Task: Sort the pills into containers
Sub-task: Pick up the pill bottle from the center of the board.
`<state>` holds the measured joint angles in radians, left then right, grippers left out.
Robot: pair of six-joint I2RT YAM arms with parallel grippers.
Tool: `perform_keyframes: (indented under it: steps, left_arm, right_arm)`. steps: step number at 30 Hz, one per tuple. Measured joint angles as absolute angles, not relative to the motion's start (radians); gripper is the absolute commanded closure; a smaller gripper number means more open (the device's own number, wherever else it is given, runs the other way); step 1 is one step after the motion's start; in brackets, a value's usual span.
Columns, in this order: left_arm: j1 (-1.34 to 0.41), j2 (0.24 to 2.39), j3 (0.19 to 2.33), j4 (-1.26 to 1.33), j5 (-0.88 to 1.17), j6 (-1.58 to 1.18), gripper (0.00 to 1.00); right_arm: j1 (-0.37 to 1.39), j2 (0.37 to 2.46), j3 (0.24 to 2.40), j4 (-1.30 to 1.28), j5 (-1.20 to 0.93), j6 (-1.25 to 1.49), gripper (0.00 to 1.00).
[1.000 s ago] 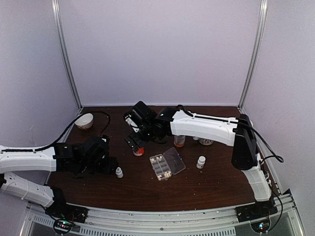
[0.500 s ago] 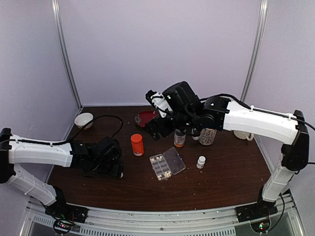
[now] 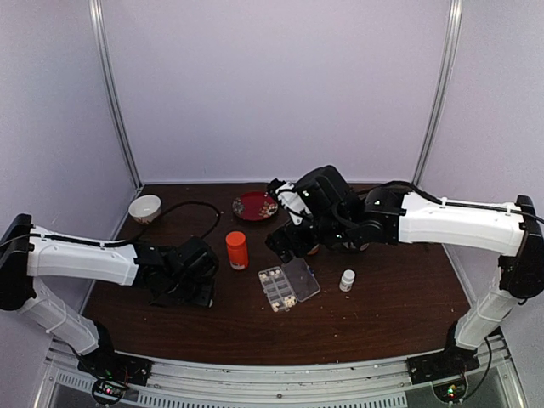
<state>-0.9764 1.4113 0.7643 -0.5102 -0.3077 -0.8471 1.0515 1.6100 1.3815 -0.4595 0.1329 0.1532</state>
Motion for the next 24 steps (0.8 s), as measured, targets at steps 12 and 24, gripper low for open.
perform_keyframes:
  steps: [12, 24]
  left_arm:
    - [-1.001, 1.425, 0.803, -0.535, -0.291, -0.814, 0.84]
    - [-1.127, 1.533, 1.045, -0.509, -0.291, -0.747, 0.82]
  right_arm:
    - [1.052, 1.581, 1.338, -0.434, 0.128, 0.180, 0.06]
    - [1.052, 1.464, 1.151, -0.396, 0.115, 0.241, 0.07]
